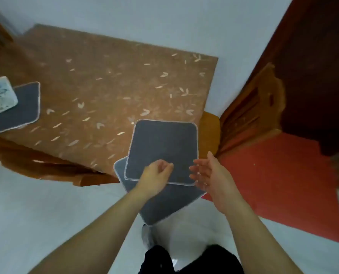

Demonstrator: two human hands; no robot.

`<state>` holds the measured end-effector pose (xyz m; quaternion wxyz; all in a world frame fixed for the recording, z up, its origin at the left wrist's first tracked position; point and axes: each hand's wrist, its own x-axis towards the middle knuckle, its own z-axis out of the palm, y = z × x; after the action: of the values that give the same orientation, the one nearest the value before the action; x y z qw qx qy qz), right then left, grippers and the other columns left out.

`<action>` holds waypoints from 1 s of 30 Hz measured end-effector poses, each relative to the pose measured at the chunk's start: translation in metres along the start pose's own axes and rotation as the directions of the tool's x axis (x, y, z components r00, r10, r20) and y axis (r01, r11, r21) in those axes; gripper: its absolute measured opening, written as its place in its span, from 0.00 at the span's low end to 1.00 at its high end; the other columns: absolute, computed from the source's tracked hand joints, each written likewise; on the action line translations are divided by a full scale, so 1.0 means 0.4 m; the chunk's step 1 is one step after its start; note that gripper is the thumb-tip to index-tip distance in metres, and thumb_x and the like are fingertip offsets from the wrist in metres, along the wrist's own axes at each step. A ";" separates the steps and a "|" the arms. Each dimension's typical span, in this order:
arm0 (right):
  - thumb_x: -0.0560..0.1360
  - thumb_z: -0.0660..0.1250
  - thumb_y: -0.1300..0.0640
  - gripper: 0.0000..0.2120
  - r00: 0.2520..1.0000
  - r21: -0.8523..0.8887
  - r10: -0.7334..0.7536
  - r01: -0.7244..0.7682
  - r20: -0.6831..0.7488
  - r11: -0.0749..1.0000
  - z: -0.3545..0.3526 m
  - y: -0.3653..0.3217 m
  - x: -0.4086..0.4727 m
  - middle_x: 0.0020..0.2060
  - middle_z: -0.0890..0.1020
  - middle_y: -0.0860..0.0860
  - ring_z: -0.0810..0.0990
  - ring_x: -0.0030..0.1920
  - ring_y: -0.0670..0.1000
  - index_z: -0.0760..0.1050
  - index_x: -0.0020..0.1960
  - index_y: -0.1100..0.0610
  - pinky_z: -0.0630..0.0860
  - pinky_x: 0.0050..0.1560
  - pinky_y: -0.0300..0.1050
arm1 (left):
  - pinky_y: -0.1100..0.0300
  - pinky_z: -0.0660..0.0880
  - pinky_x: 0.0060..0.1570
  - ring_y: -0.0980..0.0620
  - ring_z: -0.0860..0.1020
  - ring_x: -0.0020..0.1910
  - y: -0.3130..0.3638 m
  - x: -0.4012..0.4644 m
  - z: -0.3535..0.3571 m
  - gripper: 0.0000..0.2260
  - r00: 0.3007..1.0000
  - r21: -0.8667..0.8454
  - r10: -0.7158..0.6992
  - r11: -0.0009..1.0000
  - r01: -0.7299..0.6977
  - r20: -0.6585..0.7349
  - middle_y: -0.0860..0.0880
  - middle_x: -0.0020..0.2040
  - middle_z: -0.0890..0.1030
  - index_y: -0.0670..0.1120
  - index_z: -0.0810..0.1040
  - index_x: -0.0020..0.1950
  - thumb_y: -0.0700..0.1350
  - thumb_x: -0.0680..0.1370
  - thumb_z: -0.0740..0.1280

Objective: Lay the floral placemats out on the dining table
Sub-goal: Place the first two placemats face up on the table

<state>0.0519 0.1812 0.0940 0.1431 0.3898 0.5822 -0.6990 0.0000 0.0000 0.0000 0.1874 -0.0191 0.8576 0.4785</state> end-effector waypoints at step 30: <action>0.85 0.58 0.39 0.25 0.982 0.125 0.100 -0.081 -0.159 0.989 0.136 0.102 0.135 0.46 0.91 0.53 0.88 0.51 0.57 0.84 0.56 0.56 0.80 0.50 0.54 | 0.47 0.77 0.58 0.43 0.79 0.57 -0.173 0.232 -0.186 0.10 0.867 0.562 0.376 0.660 -0.499 0.327 0.43 0.59 0.81 0.41 0.81 0.61 0.40 0.81 0.65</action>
<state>0.0225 0.1330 0.0280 0.1029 0.4800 0.5313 -0.6904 -0.0940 -0.0853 -0.0526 0.1393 0.2962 0.9248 0.1937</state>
